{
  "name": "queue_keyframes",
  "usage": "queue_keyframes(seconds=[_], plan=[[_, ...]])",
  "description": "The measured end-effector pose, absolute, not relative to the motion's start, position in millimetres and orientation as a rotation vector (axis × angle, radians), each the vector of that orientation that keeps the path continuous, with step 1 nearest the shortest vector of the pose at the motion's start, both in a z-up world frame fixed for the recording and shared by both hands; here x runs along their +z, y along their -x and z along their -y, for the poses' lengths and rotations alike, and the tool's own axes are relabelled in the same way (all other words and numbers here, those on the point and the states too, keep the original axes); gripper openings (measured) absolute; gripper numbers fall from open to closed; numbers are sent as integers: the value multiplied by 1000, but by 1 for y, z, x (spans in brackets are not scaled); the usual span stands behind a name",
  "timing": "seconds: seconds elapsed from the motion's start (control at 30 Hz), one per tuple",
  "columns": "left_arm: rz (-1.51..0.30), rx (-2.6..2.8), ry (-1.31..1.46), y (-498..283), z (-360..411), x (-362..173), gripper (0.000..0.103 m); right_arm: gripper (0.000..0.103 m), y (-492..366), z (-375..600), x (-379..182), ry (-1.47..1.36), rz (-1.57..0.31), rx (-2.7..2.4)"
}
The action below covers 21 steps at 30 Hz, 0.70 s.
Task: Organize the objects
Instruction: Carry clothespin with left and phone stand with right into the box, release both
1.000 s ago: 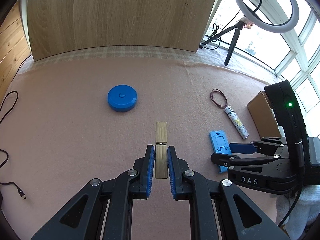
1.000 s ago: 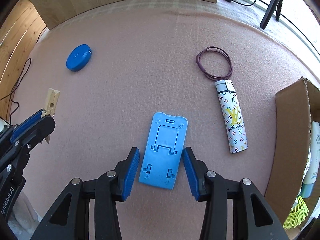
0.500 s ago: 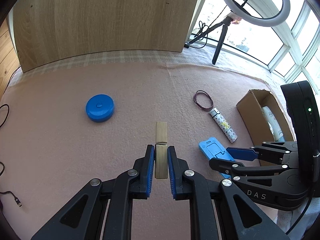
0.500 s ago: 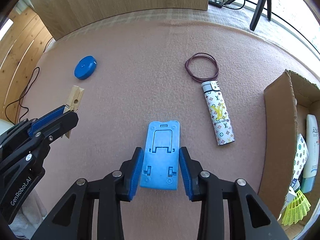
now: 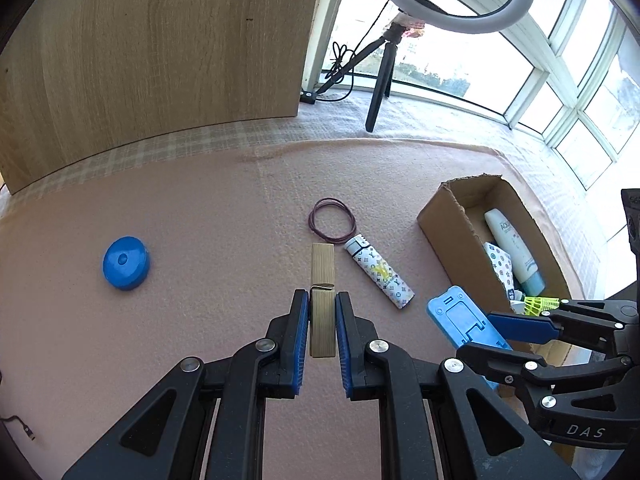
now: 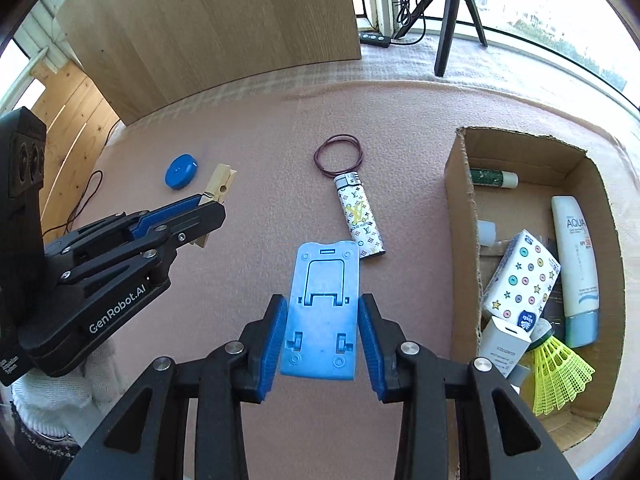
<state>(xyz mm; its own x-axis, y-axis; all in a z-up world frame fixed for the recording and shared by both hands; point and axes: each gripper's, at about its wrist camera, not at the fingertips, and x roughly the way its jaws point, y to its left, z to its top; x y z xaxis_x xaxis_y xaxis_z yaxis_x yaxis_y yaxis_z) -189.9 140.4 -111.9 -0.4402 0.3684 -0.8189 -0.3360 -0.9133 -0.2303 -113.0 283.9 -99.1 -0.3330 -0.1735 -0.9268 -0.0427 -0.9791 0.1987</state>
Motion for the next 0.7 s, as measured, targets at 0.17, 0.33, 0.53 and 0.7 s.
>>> queue_keyframes(seconds=[0.17,0.33,0.53,0.7], plan=[[14,2320,1325,193,-175,-104,14,33,89,-321,-80,-1735,348,-2555],[-31,2271,1286,196,-220,-94,14,33,64,-356,-66,-1726,370,-2626],[-73,2208,1254,199,-274,-91,14,33,42,-395,-64,-1745,422,-2690],[-106,2164,1246,199,-316,-96,14,33,28,-421,-66,-1768,456,-2724]])
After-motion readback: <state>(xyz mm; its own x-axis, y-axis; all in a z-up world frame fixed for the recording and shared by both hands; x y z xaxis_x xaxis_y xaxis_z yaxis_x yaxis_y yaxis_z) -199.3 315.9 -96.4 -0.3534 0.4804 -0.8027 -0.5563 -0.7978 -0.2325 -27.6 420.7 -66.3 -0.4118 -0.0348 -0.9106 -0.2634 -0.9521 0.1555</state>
